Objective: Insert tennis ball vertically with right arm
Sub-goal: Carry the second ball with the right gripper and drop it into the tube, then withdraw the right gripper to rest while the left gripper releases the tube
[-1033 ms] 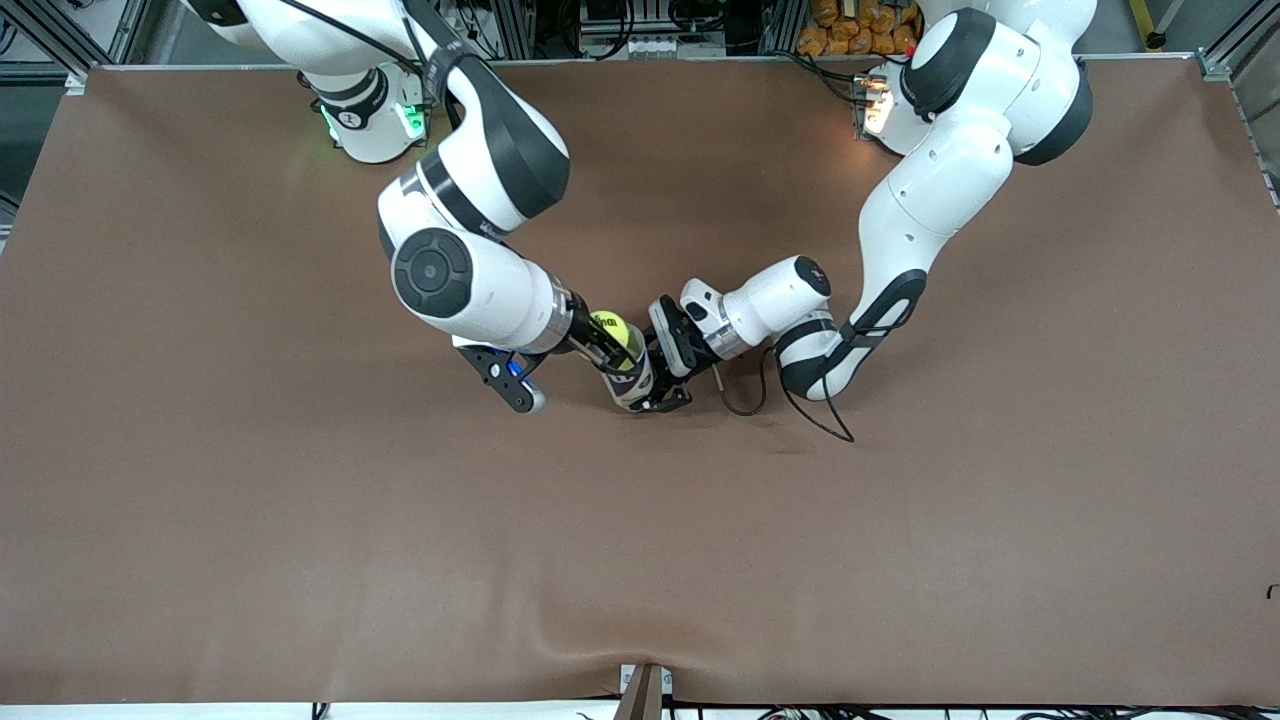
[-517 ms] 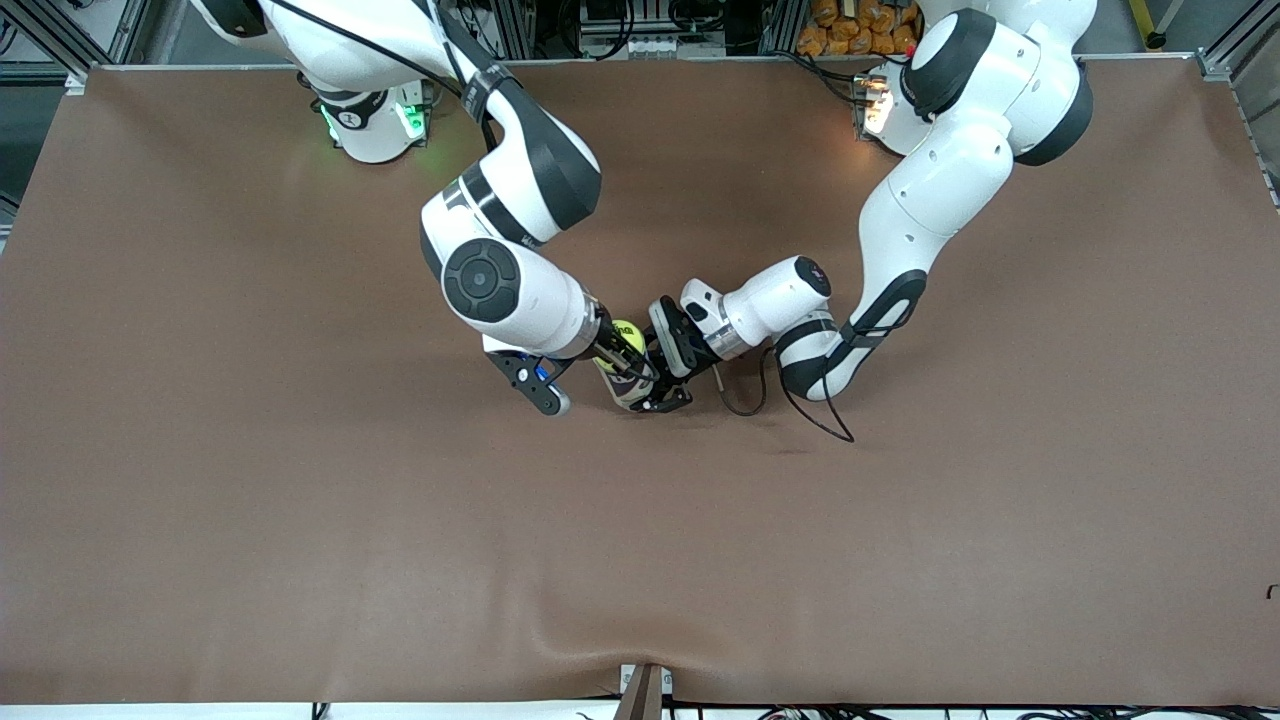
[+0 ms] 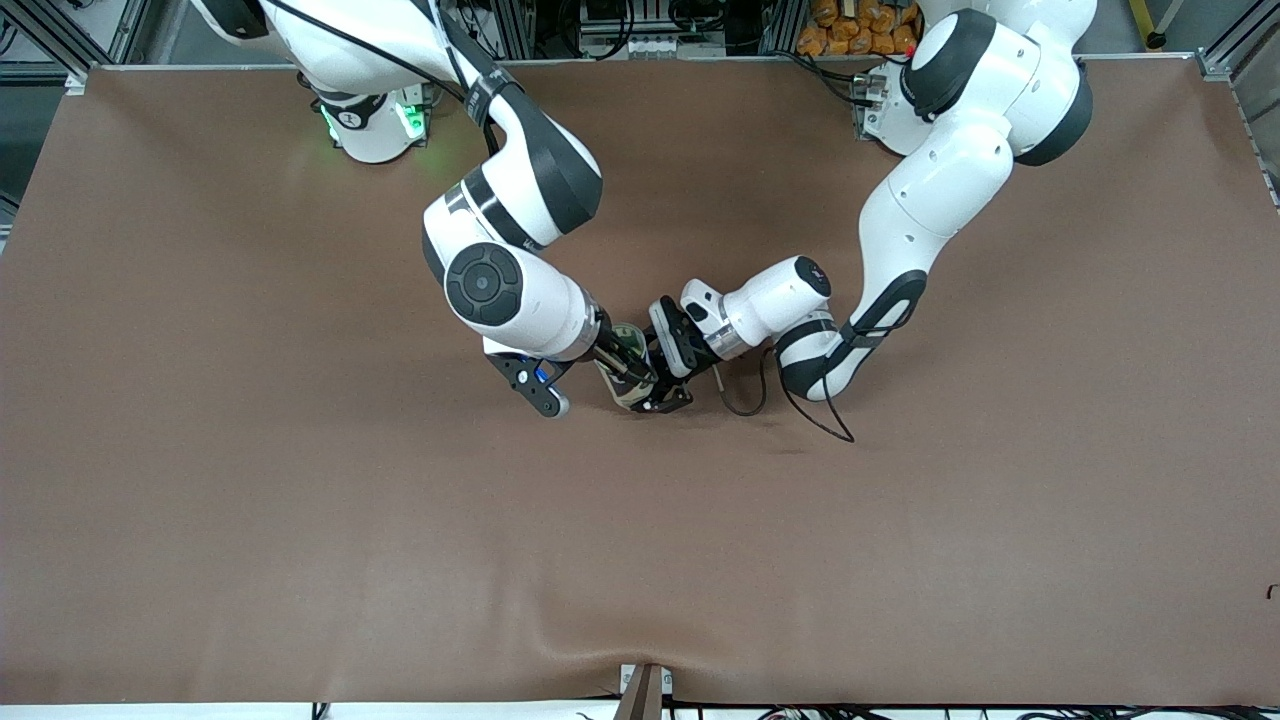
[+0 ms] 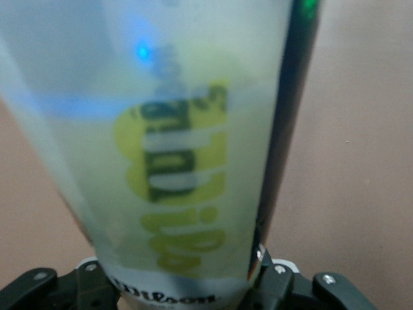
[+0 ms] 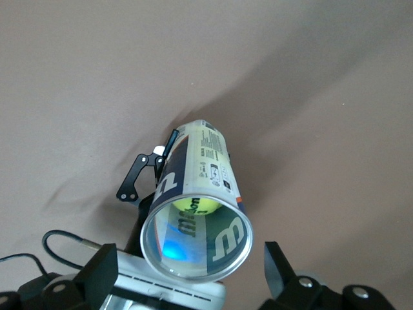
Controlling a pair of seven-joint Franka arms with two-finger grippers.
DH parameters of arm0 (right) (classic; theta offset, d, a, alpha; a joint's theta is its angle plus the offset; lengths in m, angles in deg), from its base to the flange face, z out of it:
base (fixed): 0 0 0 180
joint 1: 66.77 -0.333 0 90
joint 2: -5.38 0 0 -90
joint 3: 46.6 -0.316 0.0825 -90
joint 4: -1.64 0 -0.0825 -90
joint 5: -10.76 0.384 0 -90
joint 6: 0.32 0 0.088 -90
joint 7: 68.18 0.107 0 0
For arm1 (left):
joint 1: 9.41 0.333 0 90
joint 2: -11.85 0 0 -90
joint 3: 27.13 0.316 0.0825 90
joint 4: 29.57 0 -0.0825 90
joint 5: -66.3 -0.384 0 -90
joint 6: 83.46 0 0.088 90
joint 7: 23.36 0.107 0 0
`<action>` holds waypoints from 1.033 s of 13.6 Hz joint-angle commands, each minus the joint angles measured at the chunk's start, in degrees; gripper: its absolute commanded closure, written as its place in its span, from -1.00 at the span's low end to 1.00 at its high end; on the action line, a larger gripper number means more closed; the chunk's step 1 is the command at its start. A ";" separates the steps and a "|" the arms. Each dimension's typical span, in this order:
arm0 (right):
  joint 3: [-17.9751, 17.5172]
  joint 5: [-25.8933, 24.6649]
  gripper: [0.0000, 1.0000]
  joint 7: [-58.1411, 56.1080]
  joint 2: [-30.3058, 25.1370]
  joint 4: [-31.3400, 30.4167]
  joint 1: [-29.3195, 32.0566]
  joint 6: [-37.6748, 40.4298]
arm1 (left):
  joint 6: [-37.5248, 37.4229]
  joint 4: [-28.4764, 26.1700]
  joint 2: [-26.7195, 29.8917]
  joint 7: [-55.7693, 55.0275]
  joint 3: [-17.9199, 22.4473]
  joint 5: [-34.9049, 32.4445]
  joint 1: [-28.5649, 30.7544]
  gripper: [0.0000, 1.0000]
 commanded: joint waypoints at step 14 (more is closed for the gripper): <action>0.67 -3.20 -1.00 -31.91 -6.87 3.46 22.97 12.37 | -0.26 0.74 -1.14 0.01 -1.00 -3.02 1.83 -1.00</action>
